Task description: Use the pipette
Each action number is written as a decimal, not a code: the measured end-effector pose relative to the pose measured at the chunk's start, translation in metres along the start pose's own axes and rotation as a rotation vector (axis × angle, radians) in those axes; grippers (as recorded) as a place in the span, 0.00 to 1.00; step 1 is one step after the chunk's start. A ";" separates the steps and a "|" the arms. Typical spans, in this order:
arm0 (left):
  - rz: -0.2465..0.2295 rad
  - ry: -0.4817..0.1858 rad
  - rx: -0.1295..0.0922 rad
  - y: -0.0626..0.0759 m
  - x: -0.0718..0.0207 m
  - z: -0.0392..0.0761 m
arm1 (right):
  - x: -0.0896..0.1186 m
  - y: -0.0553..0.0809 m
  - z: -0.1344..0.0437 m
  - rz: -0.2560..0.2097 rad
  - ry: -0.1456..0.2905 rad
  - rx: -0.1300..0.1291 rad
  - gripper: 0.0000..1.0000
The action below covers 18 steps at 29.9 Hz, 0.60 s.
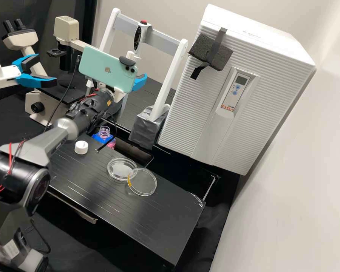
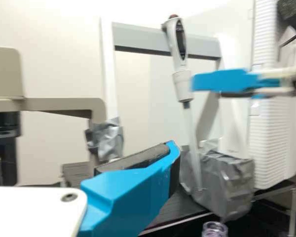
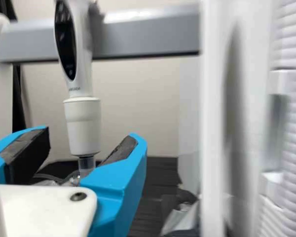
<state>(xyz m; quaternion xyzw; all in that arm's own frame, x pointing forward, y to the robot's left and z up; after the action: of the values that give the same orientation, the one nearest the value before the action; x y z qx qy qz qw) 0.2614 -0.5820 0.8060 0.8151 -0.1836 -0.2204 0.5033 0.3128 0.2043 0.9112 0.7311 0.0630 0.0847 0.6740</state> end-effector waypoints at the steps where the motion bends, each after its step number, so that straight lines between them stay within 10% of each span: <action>1: 0.007 0.026 0.016 0.000 -0.0051 0.000 | -0.011 0.006 0.002 0.042 0.017 0.008 1.00; 7: 0.022 0.155 0.094 -0.004 -0.0287 -0.002 | -0.059 0.014 0.016 0.251 0.074 -0.022 1.00; 13: 0.083 0.269 0.164 -0.010 -0.0542 -0.002 | -0.090 0.006 0.038 0.371 0.021 -0.014 1.00; 18: 0.126 0.318 0.149 -0.011 -0.0665 -0.002 | -0.107 0.002 0.053 0.441 0.042 0.020 1.00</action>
<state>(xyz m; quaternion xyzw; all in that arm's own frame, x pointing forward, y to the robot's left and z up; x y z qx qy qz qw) 0.2079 -0.5409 0.8084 0.8615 -0.1683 -0.0426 0.4771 0.2188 0.1307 0.9052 0.7319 -0.0834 0.2447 0.6305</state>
